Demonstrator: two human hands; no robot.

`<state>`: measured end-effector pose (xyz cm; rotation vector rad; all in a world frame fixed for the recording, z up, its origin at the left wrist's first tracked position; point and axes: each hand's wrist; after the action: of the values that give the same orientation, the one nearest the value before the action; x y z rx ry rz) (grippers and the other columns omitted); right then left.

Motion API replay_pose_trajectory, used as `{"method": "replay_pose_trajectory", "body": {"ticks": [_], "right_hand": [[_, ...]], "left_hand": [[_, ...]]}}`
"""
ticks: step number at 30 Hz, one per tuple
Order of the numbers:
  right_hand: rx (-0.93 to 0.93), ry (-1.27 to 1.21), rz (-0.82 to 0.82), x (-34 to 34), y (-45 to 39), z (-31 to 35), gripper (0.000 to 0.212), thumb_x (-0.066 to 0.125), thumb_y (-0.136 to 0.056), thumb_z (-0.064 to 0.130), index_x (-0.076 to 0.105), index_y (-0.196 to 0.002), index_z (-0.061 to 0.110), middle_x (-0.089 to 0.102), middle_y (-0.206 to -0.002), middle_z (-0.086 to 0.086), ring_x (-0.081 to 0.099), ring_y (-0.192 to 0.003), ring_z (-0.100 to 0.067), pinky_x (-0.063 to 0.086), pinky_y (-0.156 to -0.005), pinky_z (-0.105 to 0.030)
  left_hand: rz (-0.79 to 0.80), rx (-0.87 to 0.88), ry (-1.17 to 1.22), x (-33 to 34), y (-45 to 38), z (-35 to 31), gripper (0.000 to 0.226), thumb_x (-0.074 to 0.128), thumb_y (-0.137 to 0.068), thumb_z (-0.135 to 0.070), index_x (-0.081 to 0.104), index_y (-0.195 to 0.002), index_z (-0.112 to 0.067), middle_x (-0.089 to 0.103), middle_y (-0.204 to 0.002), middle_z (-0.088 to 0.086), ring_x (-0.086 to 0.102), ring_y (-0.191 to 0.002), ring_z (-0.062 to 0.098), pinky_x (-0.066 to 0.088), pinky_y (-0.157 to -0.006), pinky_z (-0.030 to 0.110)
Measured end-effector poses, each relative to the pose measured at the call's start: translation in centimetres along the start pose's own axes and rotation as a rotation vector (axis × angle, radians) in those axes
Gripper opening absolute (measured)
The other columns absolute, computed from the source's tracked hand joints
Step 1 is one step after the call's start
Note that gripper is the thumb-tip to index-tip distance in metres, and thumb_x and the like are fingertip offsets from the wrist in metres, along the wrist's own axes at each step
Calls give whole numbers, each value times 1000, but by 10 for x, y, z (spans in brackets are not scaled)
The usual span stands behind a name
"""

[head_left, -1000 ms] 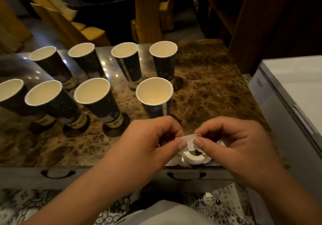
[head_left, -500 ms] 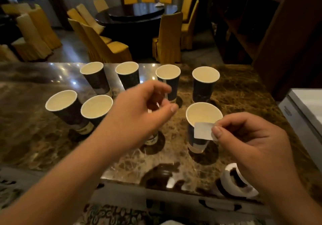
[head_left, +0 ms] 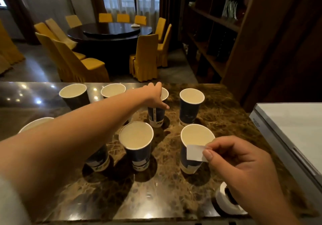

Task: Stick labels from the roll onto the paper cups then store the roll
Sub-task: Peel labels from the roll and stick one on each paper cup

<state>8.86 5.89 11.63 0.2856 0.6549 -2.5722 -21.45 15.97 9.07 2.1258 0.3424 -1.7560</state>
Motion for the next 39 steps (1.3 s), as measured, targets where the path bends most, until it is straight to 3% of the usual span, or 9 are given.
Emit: {"method": "replay_pose_trajectory", "body": {"ticks": [5, 10, 13, 16, 23, 28, 33, 36, 39], "right_hand": [[20, 20, -30, -2, -1, 0, 16, 69, -65, 37, 72, -80, 32, 72, -75, 16, 69, -73, -7, 56, -59, -18], [-6, -23, -56, -4, -15, 12, 15, 73, -66, 36, 72, -81, 32, 72, -76, 13, 67, -73, -11, 57, -58, -22], [-57, -73, -76, -2, -34, 26, 16, 67, -66, 35, 72, -78, 27, 72, -78, 14, 67, -77, -10, 55, -59, -16], [-85, -199, -44, 7, -61, 38, 17, 68, -67, 28, 68, -84, 26, 72, -81, 14, 68, -78, -7, 55, -63, -16], [-27, -584, -30, 39, -89, 39, 15, 77, -75, 20, 70, -82, 30, 68, -75, 10, 63, -73, -7, 52, -63, -21], [35, -802, -7, 58, -83, 42, 14, 76, -67, 25, 70, -79, 30, 65, -72, 5, 60, -67, -9, 50, -57, -20], [139, -914, 7, 56, -87, 49, 13, 66, -77, 15, 69, -79, 28, 65, -71, 8, 59, -64, -5, 47, -53, -19], [194, -904, 36, 55, -88, 48, 8, 61, -84, 14, 64, -87, 21, 65, -69, 8, 59, -60, -3, 46, -49, -17], [197, -814, 55, 56, -84, 43, 6, 67, -76, 26, 68, -82, 23, 62, -68, 5, 56, -63, -9, 47, -56, -24]], "left_hand": [[-101, 29, 92, -5, -7, -2, 76, 82, -71, -43, 42, -129, -15, 56, -129, 11, 58, -109, 29, 54, -78, 36], [-195, 116, 266, -68, 23, -1, 84, 78, -75, -43, 38, -142, -13, 51, -138, 9, 51, -121, 27, 44, -90, 31], [-154, 222, 500, -111, 56, 5, 78, 75, -80, -37, 37, -147, -22, 47, -140, 3, 48, -126, 23, 41, -101, 31], [-94, 285, 749, -133, 93, 8, 83, 79, -76, -35, 35, -147, -33, 56, -129, 2, 60, -112, 21, 50, -91, 32], [-178, 314, 1277, -110, 145, -8, 86, 83, -69, -28, 40, -144, -25, 59, -127, 0, 64, -112, 19, 56, -89, 36], [-244, 158, 1728, -79, 162, -31, 50, 67, -76, -46, 63, -109, -8, 75, -96, 8, 73, -89, 23, 60, -75, 37], [-75, 185, 1740, -58, 173, -24, 49, 58, -91, -42, 49, -134, -22, 65, -126, 10, 68, -108, 27, 58, -82, 42], [17, 309, 1696, -46, 179, -17, 55, 60, -86, -26, 43, -138, -34, 63, -127, 8, 68, -108, 27, 57, -80, 39], [-43, 281, 1714, -40, 182, -16, 56, 62, -87, -25, 43, -140, -24, 64, -126, 13, 68, -106, 29, 56, -78, 39]]}}
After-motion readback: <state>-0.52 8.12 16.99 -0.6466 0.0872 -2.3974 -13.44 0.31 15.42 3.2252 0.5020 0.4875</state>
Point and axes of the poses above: each hand's wrist, its own y-axis away from the middle knuckle, its own x-axis out of the palm, z = x × y
